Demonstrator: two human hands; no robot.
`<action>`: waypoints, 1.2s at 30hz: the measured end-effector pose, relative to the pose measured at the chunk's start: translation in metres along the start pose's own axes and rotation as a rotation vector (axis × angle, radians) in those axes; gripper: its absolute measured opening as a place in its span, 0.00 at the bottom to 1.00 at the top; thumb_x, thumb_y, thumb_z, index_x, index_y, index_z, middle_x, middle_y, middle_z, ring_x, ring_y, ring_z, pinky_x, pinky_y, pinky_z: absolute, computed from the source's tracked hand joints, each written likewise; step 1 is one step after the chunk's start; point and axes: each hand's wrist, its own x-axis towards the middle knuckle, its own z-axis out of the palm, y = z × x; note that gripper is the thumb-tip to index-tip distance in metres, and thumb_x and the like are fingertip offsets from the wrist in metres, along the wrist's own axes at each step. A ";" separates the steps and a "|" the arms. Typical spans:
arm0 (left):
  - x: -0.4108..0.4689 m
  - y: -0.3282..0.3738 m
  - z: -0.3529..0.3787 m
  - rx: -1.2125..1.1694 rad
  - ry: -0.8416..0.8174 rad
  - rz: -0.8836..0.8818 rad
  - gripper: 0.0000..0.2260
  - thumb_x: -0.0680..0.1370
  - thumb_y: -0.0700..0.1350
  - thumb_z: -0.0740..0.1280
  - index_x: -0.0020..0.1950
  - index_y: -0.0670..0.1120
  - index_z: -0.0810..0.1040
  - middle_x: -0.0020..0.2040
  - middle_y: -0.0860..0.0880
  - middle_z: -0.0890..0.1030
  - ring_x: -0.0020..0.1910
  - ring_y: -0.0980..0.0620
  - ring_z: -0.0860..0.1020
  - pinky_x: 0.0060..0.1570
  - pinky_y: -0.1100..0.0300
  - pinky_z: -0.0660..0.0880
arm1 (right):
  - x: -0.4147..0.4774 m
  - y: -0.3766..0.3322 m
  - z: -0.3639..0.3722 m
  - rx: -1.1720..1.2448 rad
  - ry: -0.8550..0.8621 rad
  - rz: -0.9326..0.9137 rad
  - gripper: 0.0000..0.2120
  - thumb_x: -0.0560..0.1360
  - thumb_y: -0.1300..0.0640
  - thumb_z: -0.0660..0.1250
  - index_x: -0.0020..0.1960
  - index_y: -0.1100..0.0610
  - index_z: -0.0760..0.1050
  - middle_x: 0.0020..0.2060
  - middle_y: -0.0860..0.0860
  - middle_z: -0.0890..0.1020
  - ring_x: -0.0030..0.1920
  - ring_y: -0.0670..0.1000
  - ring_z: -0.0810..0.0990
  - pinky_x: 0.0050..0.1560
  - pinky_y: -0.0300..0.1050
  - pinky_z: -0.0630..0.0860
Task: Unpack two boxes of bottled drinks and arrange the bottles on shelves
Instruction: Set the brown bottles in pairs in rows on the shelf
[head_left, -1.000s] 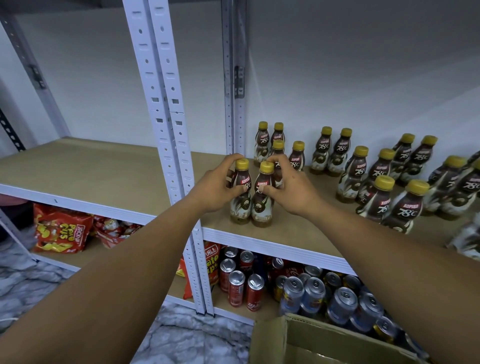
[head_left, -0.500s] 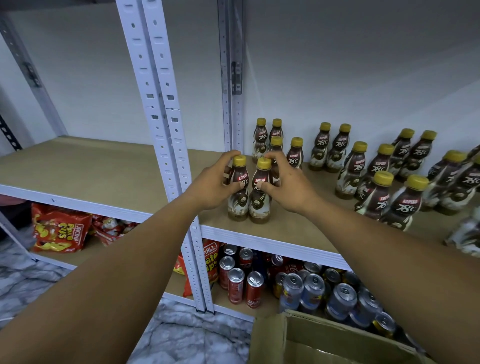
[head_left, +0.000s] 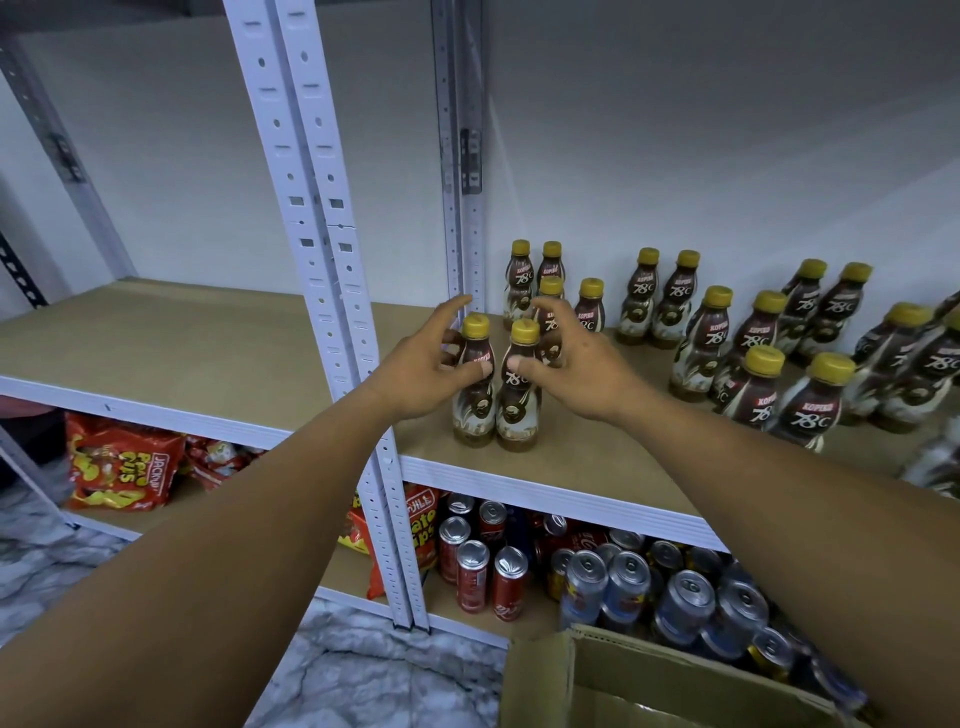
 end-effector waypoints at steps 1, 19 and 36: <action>0.002 0.005 -0.002 -0.038 0.036 -0.005 0.35 0.79 0.50 0.73 0.81 0.61 0.57 0.64 0.51 0.74 0.61 0.53 0.77 0.55 0.63 0.76 | 0.003 -0.003 -0.007 0.004 0.010 0.012 0.34 0.77 0.40 0.70 0.77 0.40 0.57 0.62 0.48 0.78 0.57 0.50 0.80 0.57 0.50 0.79; 0.141 0.060 -0.012 0.335 -0.128 0.096 0.17 0.77 0.48 0.75 0.65 0.51 0.79 0.52 0.52 0.82 0.53 0.53 0.80 0.48 0.63 0.74 | 0.094 0.026 -0.112 -0.262 -0.001 0.065 0.12 0.79 0.45 0.71 0.59 0.48 0.77 0.51 0.49 0.83 0.48 0.47 0.79 0.40 0.37 0.71; 0.183 0.034 0.033 0.376 -0.372 0.040 0.23 0.74 0.44 0.78 0.60 0.56 0.69 0.52 0.43 0.82 0.53 0.40 0.81 0.54 0.43 0.78 | 0.123 0.067 -0.090 -0.340 -0.258 0.171 0.25 0.71 0.50 0.80 0.60 0.46 0.69 0.50 0.50 0.81 0.50 0.52 0.80 0.50 0.49 0.78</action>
